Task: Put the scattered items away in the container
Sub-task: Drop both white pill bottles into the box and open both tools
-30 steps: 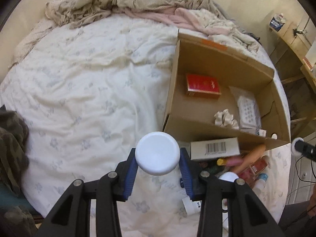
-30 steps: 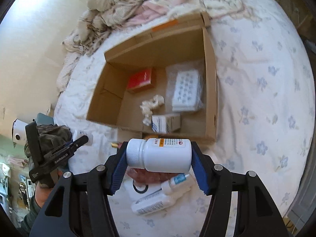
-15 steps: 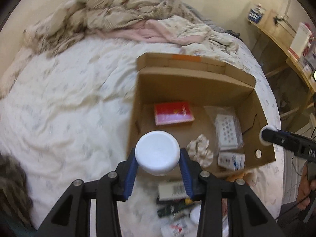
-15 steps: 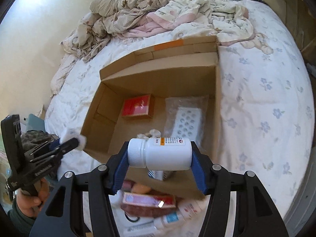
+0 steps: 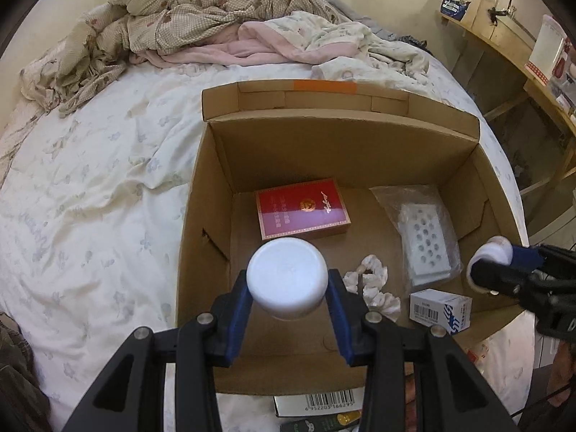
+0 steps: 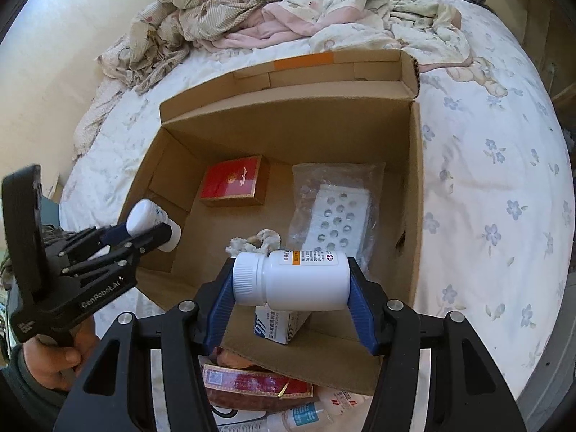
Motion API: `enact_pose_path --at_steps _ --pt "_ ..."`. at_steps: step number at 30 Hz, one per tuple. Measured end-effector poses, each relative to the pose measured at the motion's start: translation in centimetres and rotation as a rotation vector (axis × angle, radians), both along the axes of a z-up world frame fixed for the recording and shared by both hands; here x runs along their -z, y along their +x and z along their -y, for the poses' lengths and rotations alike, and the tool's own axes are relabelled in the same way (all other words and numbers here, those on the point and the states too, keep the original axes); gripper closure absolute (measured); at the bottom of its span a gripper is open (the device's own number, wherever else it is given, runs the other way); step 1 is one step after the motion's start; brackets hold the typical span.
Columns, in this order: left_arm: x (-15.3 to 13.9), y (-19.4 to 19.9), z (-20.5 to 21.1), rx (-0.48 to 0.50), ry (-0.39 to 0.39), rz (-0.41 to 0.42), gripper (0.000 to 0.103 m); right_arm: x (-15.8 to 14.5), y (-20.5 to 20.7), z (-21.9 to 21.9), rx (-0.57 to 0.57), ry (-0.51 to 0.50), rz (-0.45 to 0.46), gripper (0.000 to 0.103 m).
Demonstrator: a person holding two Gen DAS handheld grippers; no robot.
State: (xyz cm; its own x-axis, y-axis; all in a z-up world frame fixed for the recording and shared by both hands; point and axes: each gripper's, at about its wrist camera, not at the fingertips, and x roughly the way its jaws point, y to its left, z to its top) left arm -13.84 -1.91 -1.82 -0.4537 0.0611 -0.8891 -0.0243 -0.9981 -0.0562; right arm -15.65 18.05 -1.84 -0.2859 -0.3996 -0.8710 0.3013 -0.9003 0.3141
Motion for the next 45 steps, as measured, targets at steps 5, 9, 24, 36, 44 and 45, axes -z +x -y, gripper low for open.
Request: enact_pose_path --at_steps 5,9,24,36,44,45 --pt "0.1 0.0 -0.1 0.005 0.014 0.004 0.062 0.4 0.2 0.8 -0.024 0.015 -0.001 0.042" --pt "-0.1 0.0 0.3 -0.005 0.064 0.006 0.035 0.1 0.4 1.1 -0.03 0.044 -0.032 0.034" --pt "-4.1 3.3 1.1 -0.034 0.169 0.02 0.034 -2.9 1.1 0.3 -0.019 -0.013 -0.113 0.028" --pt "-5.2 9.6 2.7 -0.08 0.15 0.041 0.029 -5.3 4.2 -2.4 0.015 -0.08 -0.149 0.028" --pt "-0.1 10.0 5.2 -0.173 0.192 0.126 0.029 -5.8 7.7 -4.0 -0.015 -0.038 -0.177 0.028" --pt "-0.1 10.0 5.2 -0.173 0.191 0.122 0.029 -5.6 7.8 -4.3 -0.013 -0.032 -0.172 0.028"
